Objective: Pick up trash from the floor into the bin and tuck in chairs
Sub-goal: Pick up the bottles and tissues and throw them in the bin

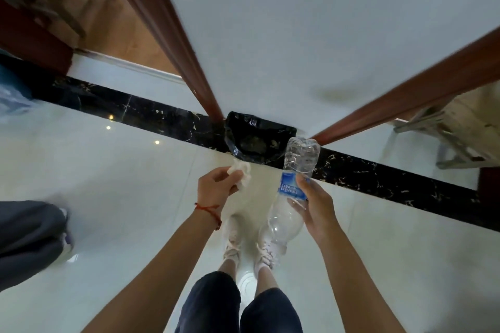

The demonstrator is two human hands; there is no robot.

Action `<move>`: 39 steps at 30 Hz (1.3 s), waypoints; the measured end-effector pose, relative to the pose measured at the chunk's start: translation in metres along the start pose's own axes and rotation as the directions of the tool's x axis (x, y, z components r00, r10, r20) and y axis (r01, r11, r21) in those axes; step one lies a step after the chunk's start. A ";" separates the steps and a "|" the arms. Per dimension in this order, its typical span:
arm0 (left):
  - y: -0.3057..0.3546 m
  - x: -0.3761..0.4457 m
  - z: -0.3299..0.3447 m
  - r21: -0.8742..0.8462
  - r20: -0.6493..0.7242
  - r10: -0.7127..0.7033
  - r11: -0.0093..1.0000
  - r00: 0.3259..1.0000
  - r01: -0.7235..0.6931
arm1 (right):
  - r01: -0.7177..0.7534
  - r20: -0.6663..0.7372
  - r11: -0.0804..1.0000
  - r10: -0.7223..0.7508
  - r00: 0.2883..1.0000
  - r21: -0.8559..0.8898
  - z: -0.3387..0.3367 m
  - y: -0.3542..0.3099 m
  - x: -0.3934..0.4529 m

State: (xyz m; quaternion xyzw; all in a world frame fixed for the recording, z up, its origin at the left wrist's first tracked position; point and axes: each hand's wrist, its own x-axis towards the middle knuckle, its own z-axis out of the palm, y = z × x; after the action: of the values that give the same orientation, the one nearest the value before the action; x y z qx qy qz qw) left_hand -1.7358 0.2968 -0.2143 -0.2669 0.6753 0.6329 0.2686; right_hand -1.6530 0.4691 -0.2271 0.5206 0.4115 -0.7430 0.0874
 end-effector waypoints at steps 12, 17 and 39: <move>-0.083 0.129 0.003 -0.024 -0.030 0.000 1.000 1.000 -0.001 | -0.044 -0.096 0.999 0.045 0.994 0.013 0.018 0.071 0.157; -0.107 0.168 -0.004 -0.027 -0.059 -0.034 0.999 0.998 0.033 | -0.074 -0.199 0.988 0.099 0.975 0.133 0.038 0.082 0.209; -0.122 0.194 0.006 0.280 0.005 0.065 0.958 0.998 -0.064 | 0.308 0.015 0.674 -0.403 0.915 -0.671 0.035 0.112 0.213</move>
State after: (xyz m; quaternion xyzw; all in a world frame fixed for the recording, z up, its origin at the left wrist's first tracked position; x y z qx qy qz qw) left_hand -1.7879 0.2919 -0.4374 -0.2054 0.7669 0.5388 0.2817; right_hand -1.7089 0.4360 -0.4611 0.4141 0.7453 -0.5145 0.0912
